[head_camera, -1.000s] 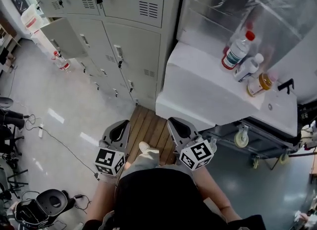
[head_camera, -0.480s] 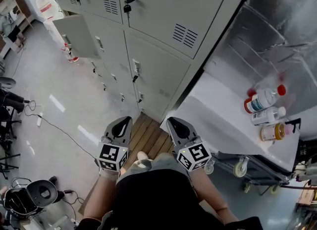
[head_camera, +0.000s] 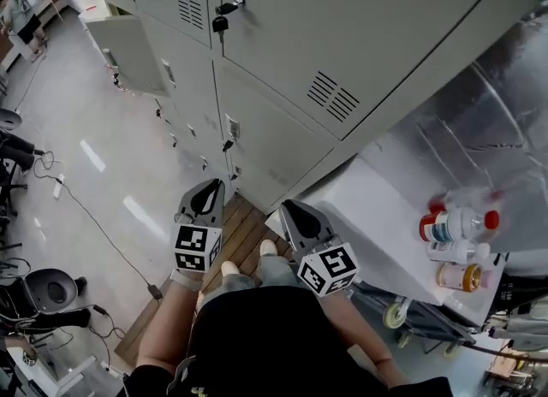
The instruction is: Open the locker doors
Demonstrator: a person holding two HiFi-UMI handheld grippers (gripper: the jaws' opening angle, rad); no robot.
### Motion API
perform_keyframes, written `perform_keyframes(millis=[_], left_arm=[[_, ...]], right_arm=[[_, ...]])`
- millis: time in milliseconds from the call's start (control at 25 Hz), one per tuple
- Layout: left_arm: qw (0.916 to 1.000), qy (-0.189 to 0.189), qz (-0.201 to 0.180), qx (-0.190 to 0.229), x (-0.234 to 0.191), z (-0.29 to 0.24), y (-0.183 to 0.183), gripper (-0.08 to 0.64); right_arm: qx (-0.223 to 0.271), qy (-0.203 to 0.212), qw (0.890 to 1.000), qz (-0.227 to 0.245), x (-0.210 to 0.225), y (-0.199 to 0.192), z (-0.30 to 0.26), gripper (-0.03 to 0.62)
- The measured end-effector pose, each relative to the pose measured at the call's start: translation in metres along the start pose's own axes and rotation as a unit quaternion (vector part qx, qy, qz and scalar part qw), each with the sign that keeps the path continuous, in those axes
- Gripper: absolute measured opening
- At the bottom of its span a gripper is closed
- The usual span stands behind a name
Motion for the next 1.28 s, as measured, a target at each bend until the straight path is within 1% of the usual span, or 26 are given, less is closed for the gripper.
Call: perform_keyframes(millis=[120, 280, 480, 600, 680, 760, 840, 1040, 1280], left_arm=[[1.0000, 0.007, 0.007, 0.000, -0.011, -0.027, 0.009, 0.020], [0.9998, 0.018, 0.005, -0.005, -0.025, -0.063, 0.017, 0.020], [0.9992, 0.036, 0.006, -0.015, -0.046, -0.099, 0.023, 0.028], [0.9987, 0.045, 0.008, -0.023, -0.057, -0.118, 0.025, 0.060], [0.9983, 0.049, 0.009, -0.029, -0.062, -0.129, 0.026, 0.101], [0.9980, 0.053, 0.005, -0.035, -0.067, -0.139, 0.026, 0.134], [0.9975, 0.059, 0.000, -0.039, -0.070, -0.148, 0.026, 0.148], [0.9966, 0.070, -0.001, -0.043, -0.072, -0.165, 0.032, 0.160], [0.9956, 0.076, -0.010, -0.054, -0.066, -0.170, 0.043, 0.160]], right_arm=[[-0.015, 0.005, 1.000, -0.009, 0.008, 0.005, -0.007, 0.041], [-0.027, 0.015, 0.999, -0.020, 0.014, 0.011, -0.017, 0.041], [-0.040, 0.016, 0.999, -0.012, 0.018, 0.017, -0.025, 0.041], [-0.044, 0.012, 0.999, -0.013, 0.021, 0.017, -0.026, 0.041], [-0.047, 0.010, 0.999, -0.011, 0.021, 0.017, -0.027, 0.041], [-0.050, 0.008, 0.999, -0.008, 0.021, 0.017, -0.027, 0.041], [-0.052, 0.006, 0.999, -0.009, 0.021, 0.017, -0.027, 0.041], [-0.054, 0.000, 0.998, -0.016, 0.021, 0.017, -0.024, 0.041], [-0.052, -0.011, 0.998, -0.019, 0.021, 0.017, -0.020, 0.041]])
Point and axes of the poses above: the fingertips, and each gripper's own axes: z backward along the fingers, x to its right, y out of its top, the point moved 8 cm from there along z, backward along the fingers, and after that the axes turned 12 degrees about -x, right-handed, at the moved point
